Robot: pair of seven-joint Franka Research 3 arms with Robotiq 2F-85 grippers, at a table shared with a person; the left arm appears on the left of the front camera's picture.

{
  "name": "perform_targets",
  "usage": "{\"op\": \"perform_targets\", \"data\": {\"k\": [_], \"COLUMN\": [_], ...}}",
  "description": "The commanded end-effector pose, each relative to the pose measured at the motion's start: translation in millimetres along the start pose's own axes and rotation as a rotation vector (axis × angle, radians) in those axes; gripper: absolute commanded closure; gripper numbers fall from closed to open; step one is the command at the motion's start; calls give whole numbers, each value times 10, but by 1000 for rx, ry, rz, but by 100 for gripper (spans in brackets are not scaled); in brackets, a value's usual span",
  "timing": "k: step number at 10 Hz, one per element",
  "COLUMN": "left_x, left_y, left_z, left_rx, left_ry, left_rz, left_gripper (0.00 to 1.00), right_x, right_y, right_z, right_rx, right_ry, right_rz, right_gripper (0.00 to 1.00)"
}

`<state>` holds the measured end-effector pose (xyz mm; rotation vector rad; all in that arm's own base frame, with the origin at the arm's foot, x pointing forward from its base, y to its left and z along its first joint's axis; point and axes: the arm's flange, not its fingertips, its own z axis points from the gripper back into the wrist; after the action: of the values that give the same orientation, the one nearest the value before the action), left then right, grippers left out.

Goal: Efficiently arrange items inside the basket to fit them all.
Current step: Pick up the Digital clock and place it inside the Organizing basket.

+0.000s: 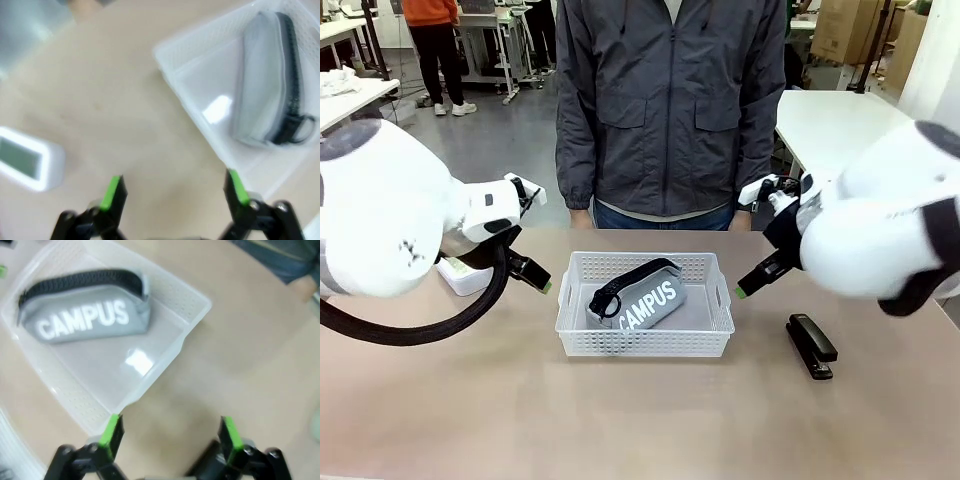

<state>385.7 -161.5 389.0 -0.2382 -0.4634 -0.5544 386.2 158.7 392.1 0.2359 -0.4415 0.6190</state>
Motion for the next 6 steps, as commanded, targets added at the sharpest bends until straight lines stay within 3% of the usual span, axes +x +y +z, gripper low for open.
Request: {"op": "perform_targets", "data": {"k": [1,3,4,6], "left_x": [-47,-279,-493,-1108], "left_y": [330,739,1085,1922], "left_z": [659,1241,1428,1549], "left_rx": [-129,-535,-636,-797], "left_ry": [103,92,27,-176], "left_rz": [229,309,412,686], "left_gripper": [0,0,0,0], "right_x": [-25,-353,-620,-1423], "right_y": [-505,-949,-1253,-2014], "right_z": [608,1144,1314,1428], "right_rx": [92,465,585,835], "right_ry": [67,17,-43,-271], "right_rz": [-257,-345,-448,-758], "right_gripper": [0,0,0,0]}}
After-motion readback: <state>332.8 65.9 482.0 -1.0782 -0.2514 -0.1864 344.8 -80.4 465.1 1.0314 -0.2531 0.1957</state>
